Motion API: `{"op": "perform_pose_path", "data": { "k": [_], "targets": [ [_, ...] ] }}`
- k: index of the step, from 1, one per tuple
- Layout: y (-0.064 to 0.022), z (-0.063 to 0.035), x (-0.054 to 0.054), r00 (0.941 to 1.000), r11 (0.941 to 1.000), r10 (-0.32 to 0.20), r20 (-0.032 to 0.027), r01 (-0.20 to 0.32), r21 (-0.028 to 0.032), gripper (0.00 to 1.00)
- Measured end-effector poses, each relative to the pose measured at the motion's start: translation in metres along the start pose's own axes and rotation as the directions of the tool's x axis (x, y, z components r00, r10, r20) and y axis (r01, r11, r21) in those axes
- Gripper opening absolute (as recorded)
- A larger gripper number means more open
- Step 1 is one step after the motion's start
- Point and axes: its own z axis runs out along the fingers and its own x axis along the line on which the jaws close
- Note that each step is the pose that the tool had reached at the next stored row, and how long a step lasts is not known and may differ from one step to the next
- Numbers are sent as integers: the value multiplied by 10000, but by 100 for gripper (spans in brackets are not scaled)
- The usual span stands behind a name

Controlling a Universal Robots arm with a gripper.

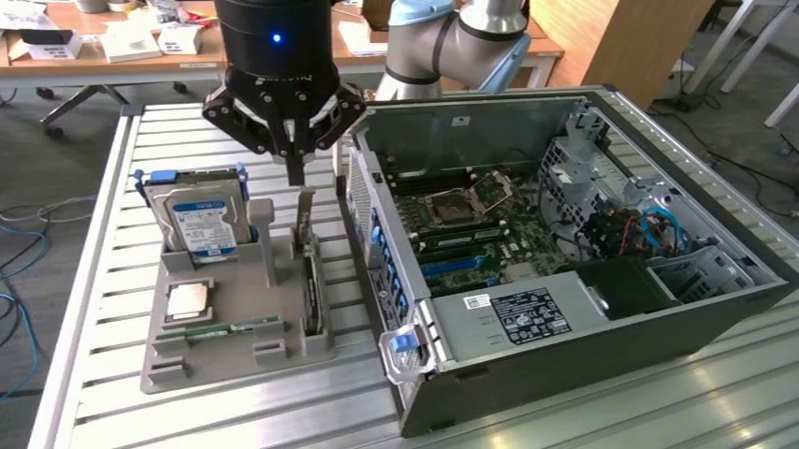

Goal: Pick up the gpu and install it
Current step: 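Reach for the gpu, then pick up the gpu and move the gpu toward the slot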

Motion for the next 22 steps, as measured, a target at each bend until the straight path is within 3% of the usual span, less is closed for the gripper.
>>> {"op": "perform_pose_path", "data": {
  "k": [5, 19, 21, 22],
  "targets": [
    [-37, -2, 1, 10000, 10000, 0, 0, 0, 0, 11],
    [-38, -2, 1, 10000, 10000, 0, 0, 0, 0, 11],
    [-38, -2, 1, 10000, 10000, 0, -1, 0, 1, 23],
    [-38, -2, 1, 10000, 10000, 0, -1, 0, 0, 23]
  ]
}}
